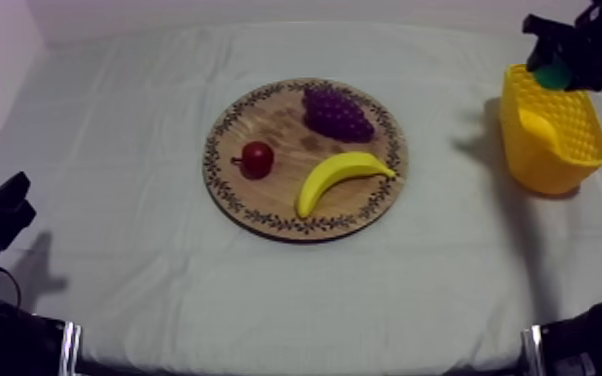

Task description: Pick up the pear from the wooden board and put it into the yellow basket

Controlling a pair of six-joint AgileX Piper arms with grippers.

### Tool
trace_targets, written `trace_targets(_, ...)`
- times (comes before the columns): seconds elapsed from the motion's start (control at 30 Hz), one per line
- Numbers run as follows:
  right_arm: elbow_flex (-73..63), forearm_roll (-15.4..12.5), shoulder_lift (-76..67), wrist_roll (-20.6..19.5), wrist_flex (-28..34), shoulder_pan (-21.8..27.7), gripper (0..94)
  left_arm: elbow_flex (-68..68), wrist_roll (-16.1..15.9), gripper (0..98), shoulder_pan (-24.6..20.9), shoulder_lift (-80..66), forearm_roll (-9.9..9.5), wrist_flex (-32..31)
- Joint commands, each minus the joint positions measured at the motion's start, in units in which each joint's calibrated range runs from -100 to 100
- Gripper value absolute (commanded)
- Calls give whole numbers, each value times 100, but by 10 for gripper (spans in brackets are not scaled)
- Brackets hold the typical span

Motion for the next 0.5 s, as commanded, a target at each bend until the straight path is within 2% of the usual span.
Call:
trace_targets(0.0, 65, 27, 125, -24, -107, 183, 365, 3, -1, 1, -1, 0, 2, -1)
trace_targets(0.2, 242, 106, 496, -117, -380, 317, 386, 3, -1, 1, -1, 0, 2, -1)
trace_targets(0.47, 207, 199, 865, -261, -460, 398, 481, 3, -1, 1, -1, 0, 2, -1)
